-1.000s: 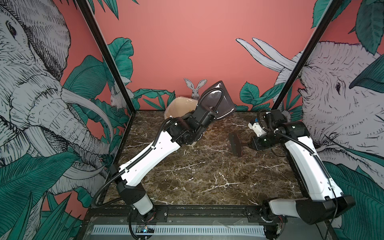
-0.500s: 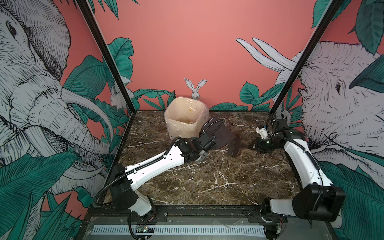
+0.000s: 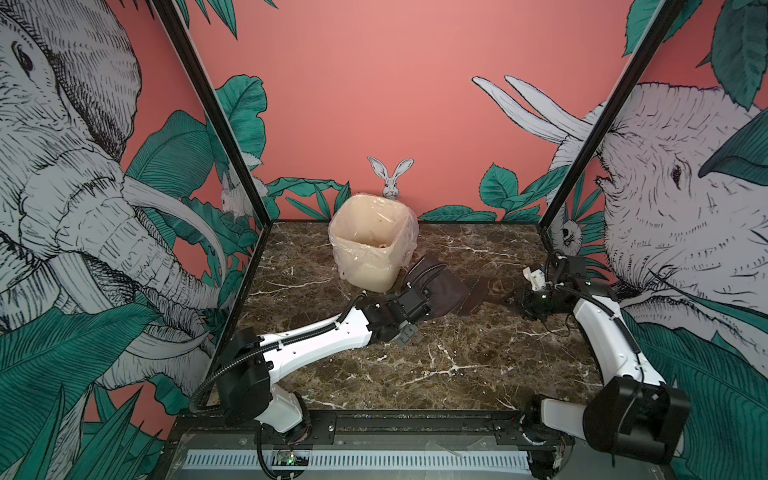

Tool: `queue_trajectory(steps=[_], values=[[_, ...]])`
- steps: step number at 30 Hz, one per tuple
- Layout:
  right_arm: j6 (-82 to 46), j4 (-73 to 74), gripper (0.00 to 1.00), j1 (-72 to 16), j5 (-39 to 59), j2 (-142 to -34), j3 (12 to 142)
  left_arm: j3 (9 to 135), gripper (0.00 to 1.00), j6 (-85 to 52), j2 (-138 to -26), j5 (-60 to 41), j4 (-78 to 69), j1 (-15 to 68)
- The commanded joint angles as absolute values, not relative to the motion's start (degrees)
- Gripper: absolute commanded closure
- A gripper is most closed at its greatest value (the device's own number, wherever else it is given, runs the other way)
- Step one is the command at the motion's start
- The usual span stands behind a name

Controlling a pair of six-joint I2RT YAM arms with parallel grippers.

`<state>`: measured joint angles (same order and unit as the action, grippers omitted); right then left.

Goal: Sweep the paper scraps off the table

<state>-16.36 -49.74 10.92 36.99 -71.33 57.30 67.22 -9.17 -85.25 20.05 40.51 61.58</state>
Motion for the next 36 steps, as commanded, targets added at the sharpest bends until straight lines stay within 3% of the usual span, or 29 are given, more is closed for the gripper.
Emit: queue_trajectory(steps=[1,19,30,31,34,36], values=[[-17.06,-48.82,0.60,11.84,36.01,-70.53,55.03,66.06,1.00,-11.25,-83.58,19.52,38.15,61.96],[-14.68,-49.87,0.57,13.71,30.76,-71.02,52.55,61.42,1.00,-18.05,-88.14,18.50,35.68,62.05],[-12.59,-53.28,0.57,9.86,26.72,-65.89,53.26,56.85,1.00,-22.12,-93.45,18.10,29.24,62.05],[-12.49,-53.48,0.58,9.51,26.63,-65.70,53.39,56.76,0.97,-22.44,-93.85,17.79,29.18,62.05],[-11.99,-54.13,0.57,8.64,25.98,-65.39,53.88,56.28,0.63,-23.19,-94.07,16.92,29.08,62.05],[-11.65,-54.36,0.57,8.29,25.35,-65.37,54.23,56.16,0.49,-23.72,-93.47,16.98,29.56,62.05]])
